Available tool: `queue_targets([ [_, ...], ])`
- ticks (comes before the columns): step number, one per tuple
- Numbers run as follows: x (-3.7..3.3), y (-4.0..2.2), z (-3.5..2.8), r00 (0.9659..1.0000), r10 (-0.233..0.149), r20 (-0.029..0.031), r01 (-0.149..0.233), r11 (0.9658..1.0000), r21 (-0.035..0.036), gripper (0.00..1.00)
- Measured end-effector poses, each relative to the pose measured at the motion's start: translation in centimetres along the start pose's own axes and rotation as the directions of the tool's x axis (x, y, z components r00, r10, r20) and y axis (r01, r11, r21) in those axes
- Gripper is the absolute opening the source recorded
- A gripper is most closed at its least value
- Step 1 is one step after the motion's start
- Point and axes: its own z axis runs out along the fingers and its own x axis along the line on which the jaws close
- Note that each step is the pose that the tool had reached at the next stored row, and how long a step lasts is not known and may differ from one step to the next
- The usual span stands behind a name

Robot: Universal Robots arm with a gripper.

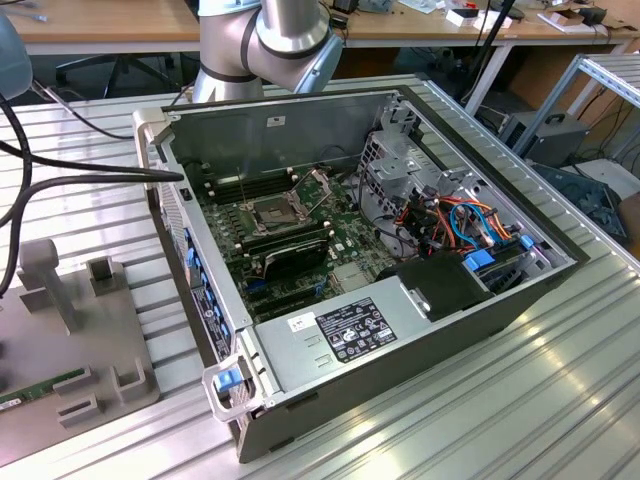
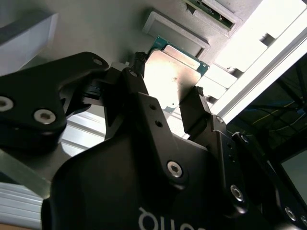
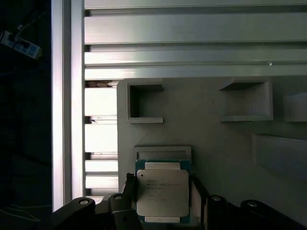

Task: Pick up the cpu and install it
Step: 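Pick up the cpu and move it towards the insertion slot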

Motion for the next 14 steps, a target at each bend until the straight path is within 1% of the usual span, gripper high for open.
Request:
queue_targets([
  [14, 0.02, 0.03, -0.60, 1.0000, 0.000, 0.0001, 0.000, 1.0000, 0.0000, 0.54],
])
